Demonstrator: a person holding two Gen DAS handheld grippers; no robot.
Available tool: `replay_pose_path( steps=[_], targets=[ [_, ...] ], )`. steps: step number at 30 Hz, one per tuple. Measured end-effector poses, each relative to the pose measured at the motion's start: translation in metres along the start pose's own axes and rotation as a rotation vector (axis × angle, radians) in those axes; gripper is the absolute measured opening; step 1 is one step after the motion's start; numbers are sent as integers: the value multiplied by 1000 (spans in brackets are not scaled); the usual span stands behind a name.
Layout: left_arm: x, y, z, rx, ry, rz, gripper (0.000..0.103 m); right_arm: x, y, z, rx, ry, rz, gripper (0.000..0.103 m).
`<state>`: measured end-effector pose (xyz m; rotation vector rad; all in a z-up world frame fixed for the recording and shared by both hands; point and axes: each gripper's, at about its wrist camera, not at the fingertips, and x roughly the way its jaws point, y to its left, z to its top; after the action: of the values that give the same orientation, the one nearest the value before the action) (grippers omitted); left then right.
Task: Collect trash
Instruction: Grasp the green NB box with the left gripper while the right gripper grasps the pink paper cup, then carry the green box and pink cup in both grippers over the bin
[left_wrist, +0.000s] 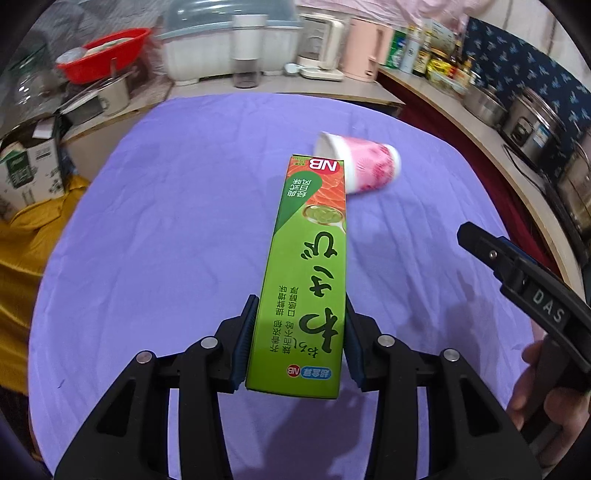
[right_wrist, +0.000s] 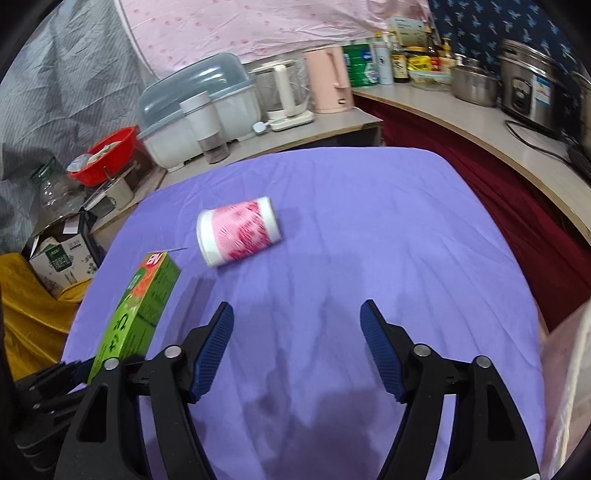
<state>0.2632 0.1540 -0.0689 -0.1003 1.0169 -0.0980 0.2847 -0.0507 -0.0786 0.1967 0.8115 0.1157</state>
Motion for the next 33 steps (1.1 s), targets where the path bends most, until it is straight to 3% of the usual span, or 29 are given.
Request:
replay_pose_path(
  steps=[2, 6, 18, 33],
  targets=[
    [-3, 13, 3, -30, -10, 38, 40, 12, 10, 8, -30, -4, 15, 82],
    [-5, 33, 10, -86, -15, 77, 40, 41, 28, 22, -96, 14, 37, 84],
    [12, 48, 27, -132, -12, 88, 40, 110, 55, 46, -230, 59, 32, 86],
    [24, 37, 33, -113, -6, 60, 40, 125, 60, 50, -257, 49, 34, 83]
  ],
)
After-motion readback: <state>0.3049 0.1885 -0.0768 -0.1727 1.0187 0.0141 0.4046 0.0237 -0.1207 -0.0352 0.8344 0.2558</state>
